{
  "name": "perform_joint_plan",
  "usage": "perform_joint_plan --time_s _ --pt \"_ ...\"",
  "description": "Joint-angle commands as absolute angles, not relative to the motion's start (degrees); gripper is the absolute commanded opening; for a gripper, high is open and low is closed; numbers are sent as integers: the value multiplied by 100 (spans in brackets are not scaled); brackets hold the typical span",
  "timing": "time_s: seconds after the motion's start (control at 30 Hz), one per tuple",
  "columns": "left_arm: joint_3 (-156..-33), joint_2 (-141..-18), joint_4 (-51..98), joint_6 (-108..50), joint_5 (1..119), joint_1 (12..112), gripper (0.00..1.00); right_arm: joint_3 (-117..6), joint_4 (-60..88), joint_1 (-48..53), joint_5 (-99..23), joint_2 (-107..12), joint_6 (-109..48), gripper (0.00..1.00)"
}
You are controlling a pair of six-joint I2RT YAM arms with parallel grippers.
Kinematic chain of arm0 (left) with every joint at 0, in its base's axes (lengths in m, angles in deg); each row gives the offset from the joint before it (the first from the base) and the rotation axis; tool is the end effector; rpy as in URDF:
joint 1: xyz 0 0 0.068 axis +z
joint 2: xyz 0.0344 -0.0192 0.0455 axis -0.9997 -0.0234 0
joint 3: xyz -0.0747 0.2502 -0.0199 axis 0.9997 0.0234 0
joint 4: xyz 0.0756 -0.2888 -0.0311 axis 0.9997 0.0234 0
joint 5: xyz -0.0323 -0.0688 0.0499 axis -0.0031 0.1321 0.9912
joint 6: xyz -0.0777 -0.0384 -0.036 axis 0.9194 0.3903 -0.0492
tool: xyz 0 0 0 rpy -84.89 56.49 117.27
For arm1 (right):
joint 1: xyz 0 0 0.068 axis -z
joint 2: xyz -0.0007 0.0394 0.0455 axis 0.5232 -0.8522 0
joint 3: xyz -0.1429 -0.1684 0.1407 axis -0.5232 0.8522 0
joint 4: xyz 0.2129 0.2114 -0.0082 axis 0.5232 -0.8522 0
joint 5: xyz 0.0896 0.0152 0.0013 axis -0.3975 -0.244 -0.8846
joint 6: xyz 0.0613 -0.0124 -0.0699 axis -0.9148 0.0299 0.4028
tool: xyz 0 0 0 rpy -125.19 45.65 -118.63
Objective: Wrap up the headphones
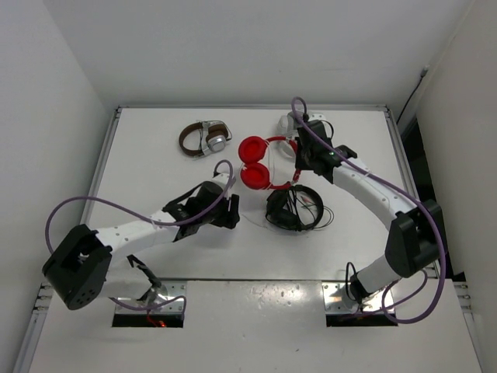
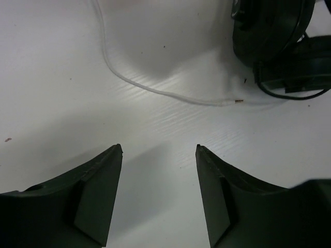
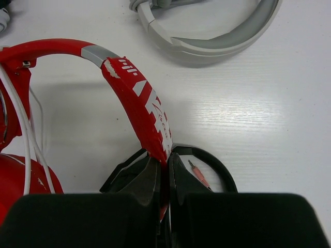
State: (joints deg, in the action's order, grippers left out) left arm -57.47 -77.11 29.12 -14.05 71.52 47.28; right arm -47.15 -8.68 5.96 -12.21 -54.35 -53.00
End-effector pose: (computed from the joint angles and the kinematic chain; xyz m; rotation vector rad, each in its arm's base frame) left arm 0.2486 -0.2123 0.1233 0.2750 2.3328 -0.5375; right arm 0.3832 0.1545 0.2147 0.2285 2.2790 0.1279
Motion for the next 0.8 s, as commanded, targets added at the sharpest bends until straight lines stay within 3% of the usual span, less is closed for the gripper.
perform_joint_plan --time_s 0.0,0.77 --pt "-6264 -7903 2811 -750 7633 4481 64 -5073 -490 632 -1023 -5362 -5669 0" --pt "-7477 -9732 3110 -302 8574 3971 64 -5073 -657 580 -566 -5467 -6039 0"
